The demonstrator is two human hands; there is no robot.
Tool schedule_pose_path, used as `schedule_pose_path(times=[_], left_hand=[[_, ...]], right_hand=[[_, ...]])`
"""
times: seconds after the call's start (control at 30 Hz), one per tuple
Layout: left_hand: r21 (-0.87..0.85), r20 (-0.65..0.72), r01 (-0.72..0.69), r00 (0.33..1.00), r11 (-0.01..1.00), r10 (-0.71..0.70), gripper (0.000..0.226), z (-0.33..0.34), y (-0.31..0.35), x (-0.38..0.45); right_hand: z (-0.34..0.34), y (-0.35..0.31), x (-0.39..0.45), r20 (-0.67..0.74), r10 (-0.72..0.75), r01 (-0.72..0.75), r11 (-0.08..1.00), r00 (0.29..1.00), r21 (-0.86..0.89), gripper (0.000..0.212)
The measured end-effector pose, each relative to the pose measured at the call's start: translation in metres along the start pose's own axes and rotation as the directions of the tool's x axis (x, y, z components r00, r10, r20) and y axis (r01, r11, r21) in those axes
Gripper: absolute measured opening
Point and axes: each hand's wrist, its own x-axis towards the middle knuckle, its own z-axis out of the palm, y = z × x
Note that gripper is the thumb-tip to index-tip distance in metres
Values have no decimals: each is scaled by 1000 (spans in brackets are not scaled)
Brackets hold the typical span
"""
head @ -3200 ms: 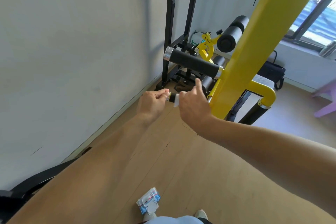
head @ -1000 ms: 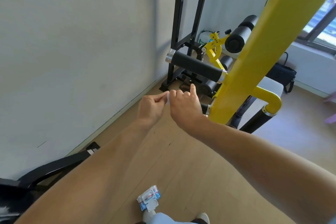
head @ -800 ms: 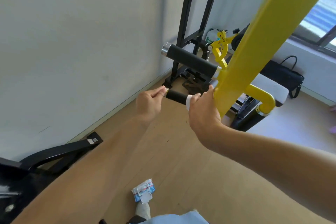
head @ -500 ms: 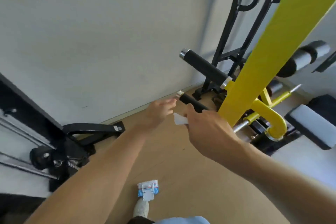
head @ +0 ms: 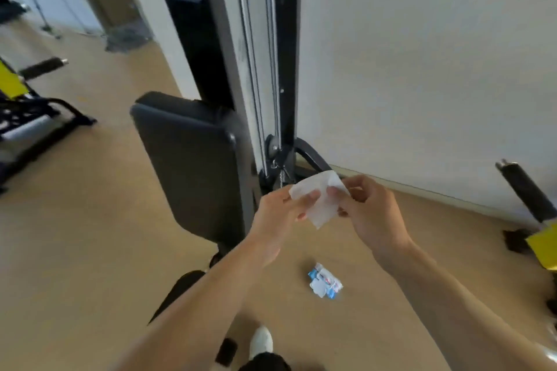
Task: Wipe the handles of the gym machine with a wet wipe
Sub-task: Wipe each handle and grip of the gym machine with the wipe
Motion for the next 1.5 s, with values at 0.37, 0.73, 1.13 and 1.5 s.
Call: schedule_pose_path(times=[0.37, 0.73, 1.13, 1.5], left_hand=[[-64, -403, -77, 914, 995, 45, 15, -167, -27, -133], [-127, -534, -95, 845, 987, 12, 18, -330, -71, -288], [-173, -624, -19, 776, 985, -95, 10, -480, -92, -323], [-455, -556, 66, 758, 888, -341, 18, -641, -32, -201]], right_hand=[[176, -34, -92, 258, 35, -69, 990, 965, 122, 34], [344, -42, -233, 465, -9, -25, 997, 885, 68, 16], [504, -57, -244, 628, 77, -148, 987, 775, 62, 22], [651, -127, -114, 898, -124, 32, 992, 422, 121, 36]])
